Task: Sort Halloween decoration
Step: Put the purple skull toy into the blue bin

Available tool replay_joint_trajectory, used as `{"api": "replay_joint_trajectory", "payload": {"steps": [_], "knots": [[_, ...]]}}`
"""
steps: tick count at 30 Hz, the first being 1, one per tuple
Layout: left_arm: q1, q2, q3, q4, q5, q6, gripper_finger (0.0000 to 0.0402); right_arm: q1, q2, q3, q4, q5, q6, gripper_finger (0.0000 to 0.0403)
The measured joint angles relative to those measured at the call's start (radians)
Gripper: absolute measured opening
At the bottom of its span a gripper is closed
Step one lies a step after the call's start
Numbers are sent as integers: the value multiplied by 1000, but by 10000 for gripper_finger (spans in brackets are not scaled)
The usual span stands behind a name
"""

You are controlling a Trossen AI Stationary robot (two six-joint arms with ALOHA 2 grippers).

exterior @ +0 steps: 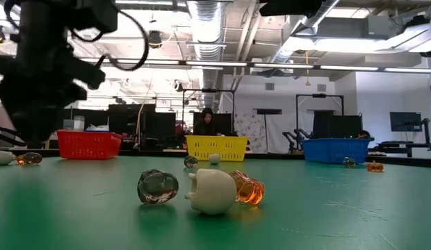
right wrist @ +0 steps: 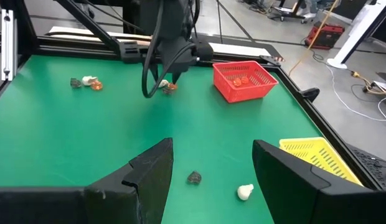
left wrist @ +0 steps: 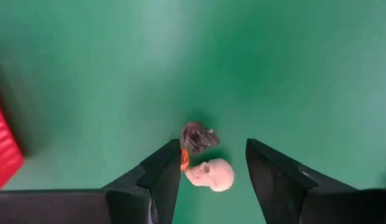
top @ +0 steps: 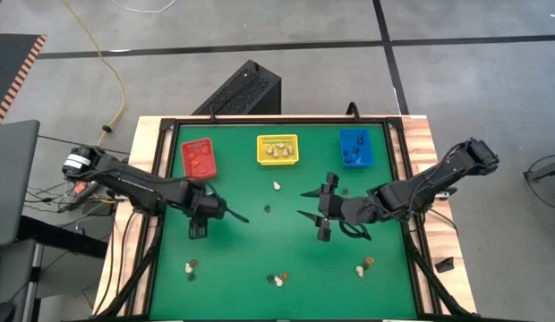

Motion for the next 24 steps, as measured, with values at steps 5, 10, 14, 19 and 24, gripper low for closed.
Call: {"api": "replay_joint_trajectory", "payload": {"steps": [5, 10, 14, 19, 24], "knots": [[-11, 0, -62, 41, -29, 17, 169, 4, 0, 0, 0, 0, 20, 248], [-10, 0, -83, 80, -63, 44, 169, 4, 0, 0, 0, 0, 20, 248], [-11, 0, -84, 86, -51, 44, 169, 4, 0, 0, 1, 0, 20, 248], [-10, 0, -84, 100, -50, 35, 169, 4, 0, 0, 1, 0, 20, 248], [-10, 0, -85, 100, -50, 33, 169, 4, 0, 0, 1, 0, 20, 248]]}}
